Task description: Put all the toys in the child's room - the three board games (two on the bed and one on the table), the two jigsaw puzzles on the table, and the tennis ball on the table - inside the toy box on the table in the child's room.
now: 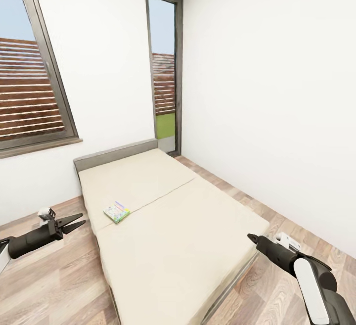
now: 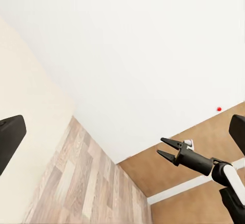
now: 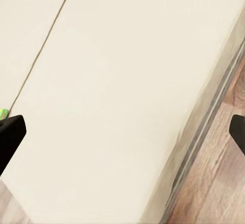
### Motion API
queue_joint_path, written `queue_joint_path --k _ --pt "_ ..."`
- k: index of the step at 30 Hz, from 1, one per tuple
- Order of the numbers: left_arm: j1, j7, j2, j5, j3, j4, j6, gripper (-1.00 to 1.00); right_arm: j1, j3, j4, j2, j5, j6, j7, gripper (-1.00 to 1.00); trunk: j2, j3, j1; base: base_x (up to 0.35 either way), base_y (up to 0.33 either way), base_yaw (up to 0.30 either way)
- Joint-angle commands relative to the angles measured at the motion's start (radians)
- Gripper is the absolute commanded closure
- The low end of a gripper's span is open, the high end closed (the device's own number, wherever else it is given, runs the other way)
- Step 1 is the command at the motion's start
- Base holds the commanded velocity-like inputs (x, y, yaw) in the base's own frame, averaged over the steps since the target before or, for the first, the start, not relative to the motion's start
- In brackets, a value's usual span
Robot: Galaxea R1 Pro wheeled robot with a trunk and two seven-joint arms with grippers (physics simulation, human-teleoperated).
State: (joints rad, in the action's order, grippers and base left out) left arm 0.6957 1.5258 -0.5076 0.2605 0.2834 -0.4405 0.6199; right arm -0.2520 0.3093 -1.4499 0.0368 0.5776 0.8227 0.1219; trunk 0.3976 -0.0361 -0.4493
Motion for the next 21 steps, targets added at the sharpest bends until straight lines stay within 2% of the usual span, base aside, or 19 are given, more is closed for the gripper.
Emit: queue_joint_path --k 1,12,21 --pt "0.001 0.004 0.0 0.0 0.0 0.0 0.011 -1.0 -0.001 0.0 -0.001 0.0 0.011 0.004 0.01 -1.0 0.002 -0.002 -0.001 0.0 0.197 -0.117" --pt "0.001 0.004 0.0 0.0 0.0 0.0 0.011 -1.0 -0.001 0.0 -0.001 0.0 0.012 0.004 0.01 -1.0 0.002 0.001 -0.001 0.0 0.08 -0.224" --pt "0.001 0.004 0.0 0.0 0.0 0.0 0.011 -1.0 -0.001 0.0 -0.001 0.0 0.011 0.004 0.01 -1.0 0.002 0.002 -0.001 0.0 0.051 -0.047"
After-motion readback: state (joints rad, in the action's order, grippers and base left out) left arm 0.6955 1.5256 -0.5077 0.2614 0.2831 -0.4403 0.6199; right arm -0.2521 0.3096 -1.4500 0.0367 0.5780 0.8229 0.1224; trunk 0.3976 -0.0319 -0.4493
